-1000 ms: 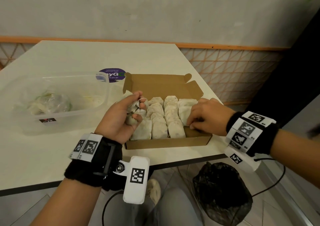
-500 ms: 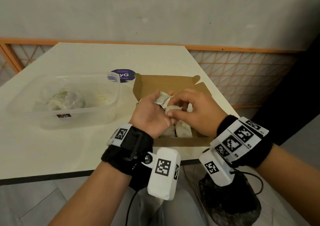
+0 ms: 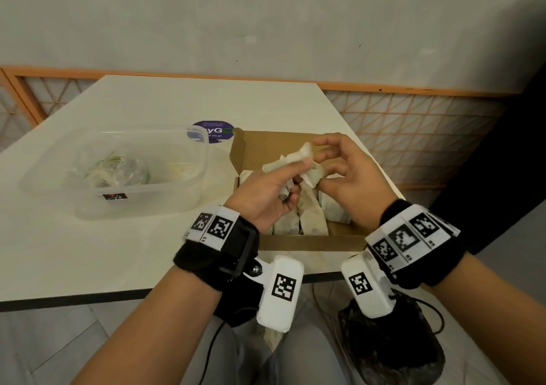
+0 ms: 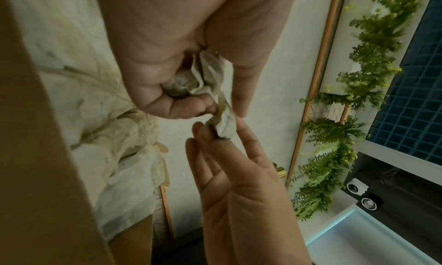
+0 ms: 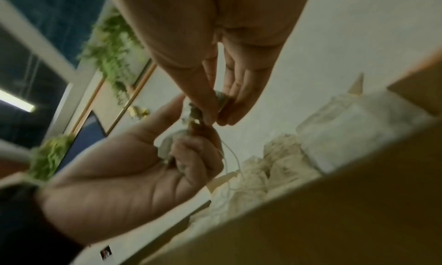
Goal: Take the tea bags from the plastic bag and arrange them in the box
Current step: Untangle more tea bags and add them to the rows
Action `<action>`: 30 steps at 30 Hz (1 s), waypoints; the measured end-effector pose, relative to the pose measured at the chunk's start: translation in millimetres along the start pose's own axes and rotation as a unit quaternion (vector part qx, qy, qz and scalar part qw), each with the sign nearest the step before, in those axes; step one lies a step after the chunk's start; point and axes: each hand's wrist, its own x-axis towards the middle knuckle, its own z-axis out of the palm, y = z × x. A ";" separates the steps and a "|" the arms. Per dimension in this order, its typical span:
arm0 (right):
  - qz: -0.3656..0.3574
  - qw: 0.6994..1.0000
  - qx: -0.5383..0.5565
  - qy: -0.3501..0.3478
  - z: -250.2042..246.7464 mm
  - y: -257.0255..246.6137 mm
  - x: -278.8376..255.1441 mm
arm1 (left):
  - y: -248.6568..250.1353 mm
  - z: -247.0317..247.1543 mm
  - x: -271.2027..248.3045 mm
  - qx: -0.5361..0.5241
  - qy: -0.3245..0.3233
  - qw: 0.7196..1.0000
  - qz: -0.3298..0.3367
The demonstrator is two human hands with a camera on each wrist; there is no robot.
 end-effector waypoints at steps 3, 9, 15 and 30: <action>0.009 1.000 -0.002 -0.018 2.1 0.8 -2.8 | 3.5 1.4 2.4 0.039 0.031 0.999 0.018; 0.090 0.996 0.022 -0.015 -5.8 4.0 9.5 | 9.1 -3.8 3.2 0.173 0.040 0.982 0.068; 0.108 0.991 -0.061 -0.057 -33.2 3.3 13.5 | 9.2 -8.9 0.1 0.235 0.031 0.970 0.050; 0.156 0.952 -0.252 -0.071 -52.6 48.6 17.6 | 3.1 -23.9 1.4 0.124 0.052 0.991 0.018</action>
